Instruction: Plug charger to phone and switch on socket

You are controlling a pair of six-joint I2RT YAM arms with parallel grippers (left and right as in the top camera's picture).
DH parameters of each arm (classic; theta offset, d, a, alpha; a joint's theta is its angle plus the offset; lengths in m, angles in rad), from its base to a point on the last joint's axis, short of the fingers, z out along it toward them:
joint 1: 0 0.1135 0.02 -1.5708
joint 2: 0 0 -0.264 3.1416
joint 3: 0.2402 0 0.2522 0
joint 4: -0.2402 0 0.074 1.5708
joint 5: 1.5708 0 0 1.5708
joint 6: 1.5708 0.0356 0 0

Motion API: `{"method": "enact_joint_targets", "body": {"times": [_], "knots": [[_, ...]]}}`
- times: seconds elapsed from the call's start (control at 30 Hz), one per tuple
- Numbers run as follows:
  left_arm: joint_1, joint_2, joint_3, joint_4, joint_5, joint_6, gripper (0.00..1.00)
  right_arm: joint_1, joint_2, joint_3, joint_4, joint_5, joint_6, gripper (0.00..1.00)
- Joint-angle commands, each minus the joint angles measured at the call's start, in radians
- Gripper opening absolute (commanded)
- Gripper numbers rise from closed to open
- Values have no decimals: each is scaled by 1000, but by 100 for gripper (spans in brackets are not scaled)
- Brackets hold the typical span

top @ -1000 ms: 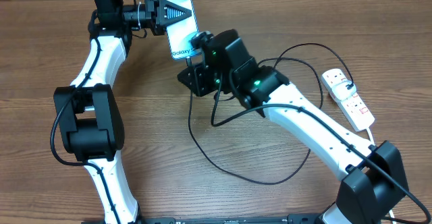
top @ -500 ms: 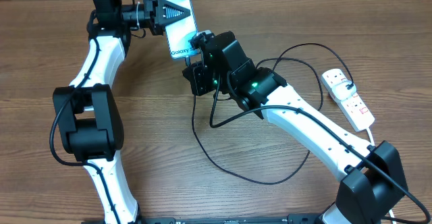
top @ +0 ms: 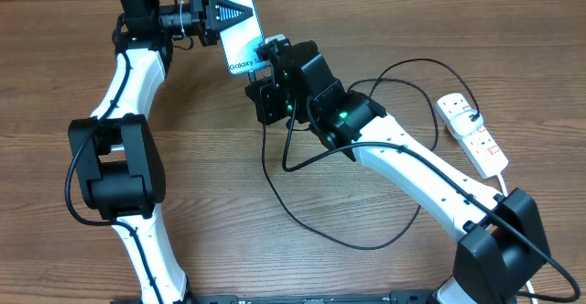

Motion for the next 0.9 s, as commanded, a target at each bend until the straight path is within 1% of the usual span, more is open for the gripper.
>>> {"method": "enact_joint_targets", "body": {"times": [0.0, 0.23, 0.33, 0.37, 0.4, 0.43, 0.47, 0.5, 0.57, 0.6, 0.63, 0.67, 0.73, 0.87], "knots": [[-64, -14, 5, -2, 76, 35, 4, -11, -13, 79, 87, 51, -24, 4], [-84, -18, 5, -25, 76, 49, 4, -36, -13, 98, 95, 27, -24, 4], [-84, -18, 5, -24, 76, 58, 4, -41, -13, 106, 73, -20, -19, 7], [-84, -18, 5, -24, 76, 72, 4, -41, -14, 106, 52, -32, -19, 11], [-84, -18, 5, -24, 76, 90, 4, -40, -17, 106, 21, -40, -19, 18], [-83, -18, 5, -24, 76, 111, 4, -40, -21, 106, -16, -48, -19, 29], [-82, -18, 5, -24, 76, 129, 4, -40, -25, 106, -53, -60, -16, 34], [-82, -18, 5, -24, 76, 146, 4, -40, -32, 106, -87, -74, -16, 38], [-83, -18, 5, -24, 75, 201, 4, -40, -53, 106, -158, -130, -16, 50], [-88, -18, 5, -24, 75, 235, 4, -40, -68, 106, -192, -164, -16, 61], [-96, -16, 5, -24, 74, 269, 4, -41, -84, 106, -222, -194, -16, 76], [-120, -12, 5, -24, 71, 327, 4, -42, -131, 106, -297, -235, -16, 93], [-156, -2, 5, -25, 75, 374, 4, -47, -193, 106, -382, -233, -17, 99], [-215, 46, 5, -24, 76, 423, 4, -87, -333, 106, -544, -181, -17, 100]]}}
